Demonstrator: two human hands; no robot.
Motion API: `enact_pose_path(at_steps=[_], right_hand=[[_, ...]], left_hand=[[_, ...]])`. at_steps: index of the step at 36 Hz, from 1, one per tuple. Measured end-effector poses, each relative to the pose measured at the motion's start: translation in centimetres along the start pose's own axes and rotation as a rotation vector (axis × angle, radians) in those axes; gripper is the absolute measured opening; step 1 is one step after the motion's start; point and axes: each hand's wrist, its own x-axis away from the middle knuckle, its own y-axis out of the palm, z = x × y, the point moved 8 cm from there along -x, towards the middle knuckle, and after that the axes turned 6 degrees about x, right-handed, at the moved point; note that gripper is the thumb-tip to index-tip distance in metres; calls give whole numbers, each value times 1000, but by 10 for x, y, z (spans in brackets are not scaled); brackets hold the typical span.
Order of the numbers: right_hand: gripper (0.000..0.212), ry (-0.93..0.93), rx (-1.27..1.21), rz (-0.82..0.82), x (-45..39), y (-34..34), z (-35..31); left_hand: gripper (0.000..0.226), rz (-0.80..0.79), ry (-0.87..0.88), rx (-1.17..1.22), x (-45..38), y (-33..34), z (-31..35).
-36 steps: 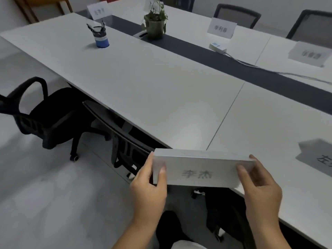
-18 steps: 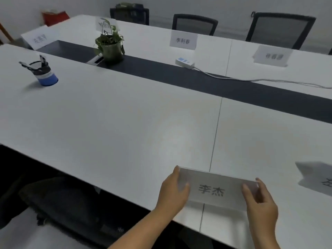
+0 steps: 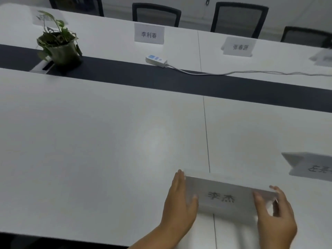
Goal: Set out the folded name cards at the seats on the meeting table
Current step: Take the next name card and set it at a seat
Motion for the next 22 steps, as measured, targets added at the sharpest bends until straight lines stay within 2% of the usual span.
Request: enact_pose_path(at_steps=[1, 3, 6, 11, 17, 22], right_hand=[[51, -22, -24, -6, 1, 2, -10], [65, -70, -61, -21, 6, 10, -36], [64, -189, -60, -60, 18, 36, -83], [66, -303, -56, -251, 37, 115, -130], [48, -174, -11, -478, 43, 213, -119], [47, -35, -15, -487, 44, 256, -101]], left_hand=[[66, 30, 13, 43, 2, -10, 3], [66, 117, 52, 108, 6, -35, 8], [69, 248, 122, 171, 8, -77, 15], [67, 413, 145, 211, -13, -150, -6], [58, 514, 62, 109, -61, -212, -47], [51, 508, 5, 46, -100, -234, -70]])
